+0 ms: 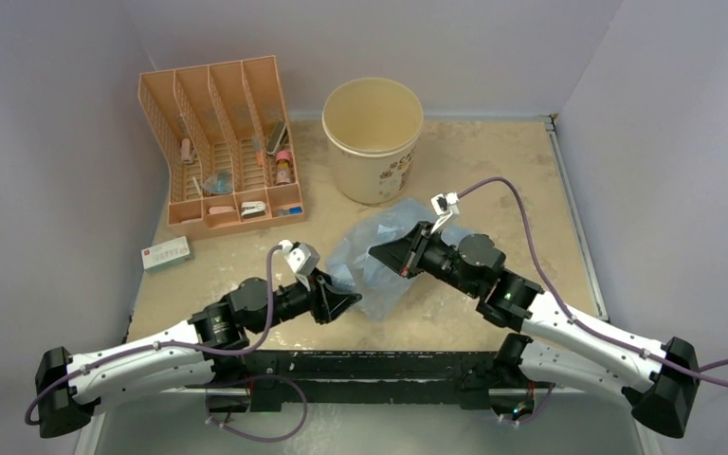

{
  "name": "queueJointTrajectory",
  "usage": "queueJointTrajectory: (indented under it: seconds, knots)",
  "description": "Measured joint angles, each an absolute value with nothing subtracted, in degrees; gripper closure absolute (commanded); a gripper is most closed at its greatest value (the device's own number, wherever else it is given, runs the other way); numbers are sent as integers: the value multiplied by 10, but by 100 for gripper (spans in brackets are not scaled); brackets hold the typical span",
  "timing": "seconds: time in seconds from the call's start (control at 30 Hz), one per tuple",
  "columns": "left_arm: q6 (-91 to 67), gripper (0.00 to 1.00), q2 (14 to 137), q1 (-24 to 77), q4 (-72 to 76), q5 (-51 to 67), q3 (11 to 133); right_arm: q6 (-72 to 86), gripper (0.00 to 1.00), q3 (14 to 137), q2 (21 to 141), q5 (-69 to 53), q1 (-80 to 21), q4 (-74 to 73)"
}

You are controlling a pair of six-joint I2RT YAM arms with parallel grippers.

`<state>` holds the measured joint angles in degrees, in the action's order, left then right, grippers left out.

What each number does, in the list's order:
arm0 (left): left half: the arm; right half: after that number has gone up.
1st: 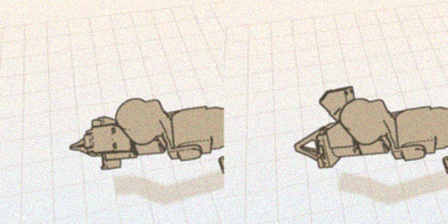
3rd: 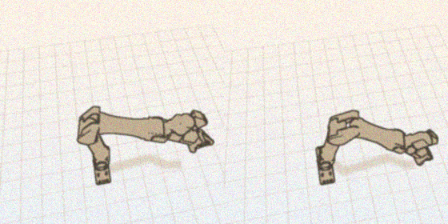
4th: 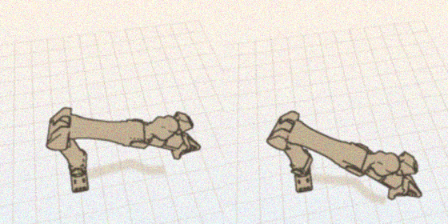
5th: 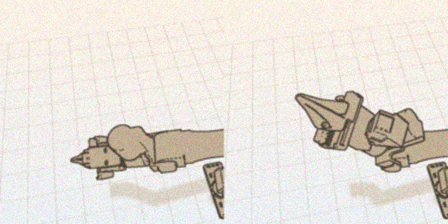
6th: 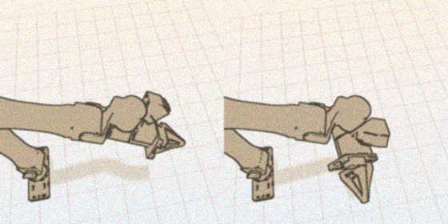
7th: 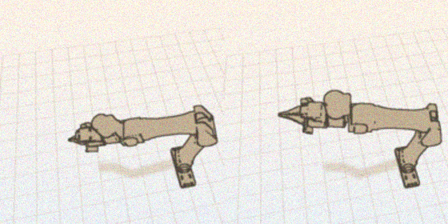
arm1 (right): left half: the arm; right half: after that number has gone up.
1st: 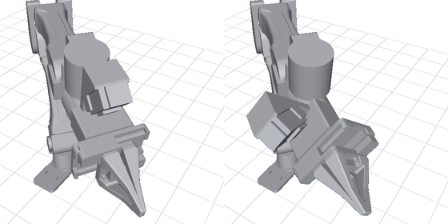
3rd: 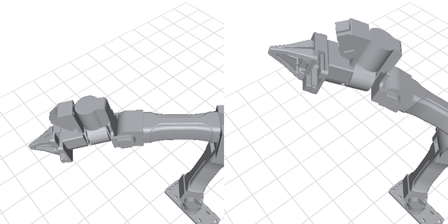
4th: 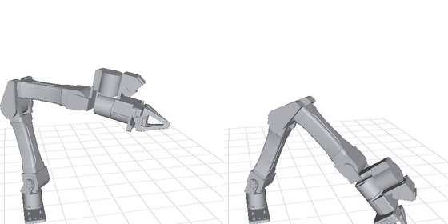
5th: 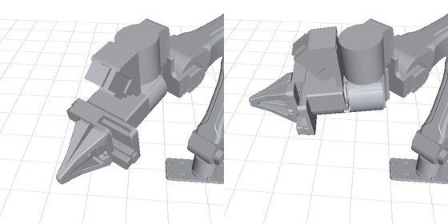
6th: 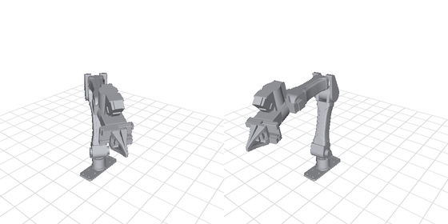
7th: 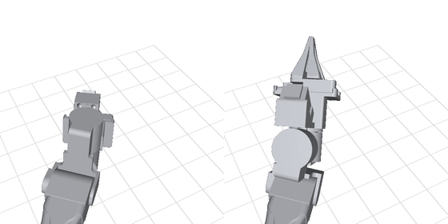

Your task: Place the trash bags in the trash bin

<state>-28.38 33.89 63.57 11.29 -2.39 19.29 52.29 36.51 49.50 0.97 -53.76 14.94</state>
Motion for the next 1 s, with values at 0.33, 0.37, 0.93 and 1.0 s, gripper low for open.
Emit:
queueJointTrajectory:
  seconds: [0.33, 0.37, 0.93, 1.0]
  knots:
    - [-294, 48, 262, 636, 119, 8, 175, 498, 100, 291, 471, -105, -528, 222]
    - [-294, 48, 268, 636, 128, 17, 171, 498, 100, 286, 475, -118, -528, 226]
    - [-309, 63, 365, 636, 248, 96, 154, 509, 99, 236, 483, -224, -528, 314]
    - [-309, 70, 374, 636, 260, 101, 152, 513, 98, 231, 481, -236, -528, 322]
